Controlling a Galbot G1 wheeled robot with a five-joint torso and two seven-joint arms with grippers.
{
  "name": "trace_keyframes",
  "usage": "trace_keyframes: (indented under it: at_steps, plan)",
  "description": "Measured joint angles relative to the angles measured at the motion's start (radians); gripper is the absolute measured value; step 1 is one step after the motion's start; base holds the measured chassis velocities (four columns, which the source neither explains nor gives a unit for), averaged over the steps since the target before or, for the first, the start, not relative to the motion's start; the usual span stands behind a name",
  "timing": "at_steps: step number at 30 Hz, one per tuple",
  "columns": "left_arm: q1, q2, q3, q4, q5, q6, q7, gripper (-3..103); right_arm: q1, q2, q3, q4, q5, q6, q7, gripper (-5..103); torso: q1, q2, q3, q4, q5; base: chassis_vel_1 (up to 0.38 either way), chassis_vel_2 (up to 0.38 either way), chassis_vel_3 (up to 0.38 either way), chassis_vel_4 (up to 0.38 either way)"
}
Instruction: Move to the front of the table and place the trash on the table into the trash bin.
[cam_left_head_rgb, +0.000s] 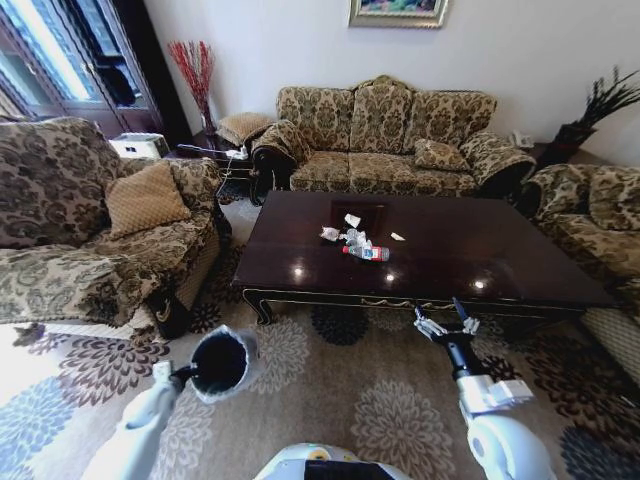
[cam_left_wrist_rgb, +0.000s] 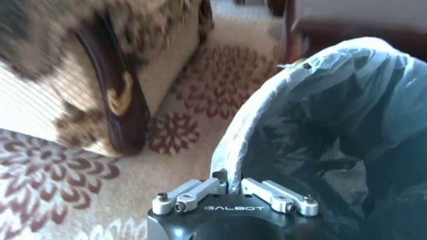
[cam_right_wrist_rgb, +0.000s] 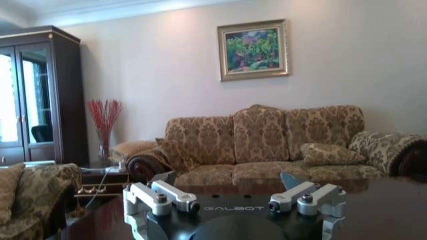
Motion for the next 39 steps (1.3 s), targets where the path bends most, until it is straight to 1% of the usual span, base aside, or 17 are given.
trace_keyframes:
  at_steps: [1,2,3,4,5,8,10,12,15,39]
  plan:
    - [0.054,-0.007,-0.02,-0.046,-0.003,0.002,-0.001,0,0.008,0.001,0.0,-0.002,0.009,-0.002,0.0,100,0.0,0.0,0.0,0.0003,0.0002,0.0,0.0,0.0,0.0]
    - [0.065,-0.009,-0.024,-0.052,-0.003,0.003,-0.002,0,0.009,0.001,0.0,-0.003,0.01,-0.002,0.0,100,0.0,0.0,0.0,0.0006,-0.0009,0.0,0.0,0.0,0.0]
    - [0.066,-0.01,-0.024,-0.054,-0.003,0.003,-0.002,0,0.01,0.001,0.0,-0.003,0.012,-0.002,0.0,100,0.0,0.0,0.0,-0.0002,-0.0017,0.0,0.0,0.0,0.0]
    - [0.066,-0.01,-0.024,-0.054,-0.003,0.003,-0.002,0,0.01,0.001,0.0,-0.003,0.012,-0.002,0.0,100,0.0,0.0,0.0,-0.0002,-0.0017,0.0,0.0,0.0,0.0]
    - [0.065,-0.011,-0.024,-0.055,-0.003,0.003,-0.001,0,0.01,0.001,0.0,-0.003,0.012,-0.002,0.0,100,0.0,0.0,0.0,-0.0008,-0.0018,0.0,0.0,0.0,0.0]
    - [0.054,-0.011,-0.025,-0.053,-0.002,0.003,-0.001,0,0.009,0.002,0.0,-0.003,0.012,-0.002,0.0,100,0.0,0.0,0.0,-0.001,-0.0012,0.0,0.0,0.0,0.0]
    - [0.051,-0.011,-0.025,-0.051,-0.002,0.003,-0.001,0,0.009,0.002,0.0,-0.003,0.012,-0.002,0.0,100,0.0,0.0,0.0,-0.001,-0.0013,0.0,0.0,0.0,0.0]
    - [0.046,-0.012,-0.024,-0.046,0.0,0.002,-0.001,0,0.009,0.002,0.0,-0.003,0.012,-0.002,0.0,100,0.0,0.0,0.0,-0.001,-0.0006,0.0,0.0,0.0,0.0]
    - [0.044,-0.012,-0.023,-0.043,0.001,0.002,0.0,0,0.008,0.002,0.0,-0.003,0.012,-0.002,0.0,100,0.0,0.0,0.0,-0.0007,-0.0012,0.0,0.0,0.0,0.0]
    - [0.029,-0.013,-0.019,-0.031,0.005,-0.002,0.002,0,0.007,0.002,0.001,-0.003,0.012,-0.002,-0.001,100,0.0,0.0,0.0,-0.0006,-0.0009,0.0,0.0,0.0,0.0]
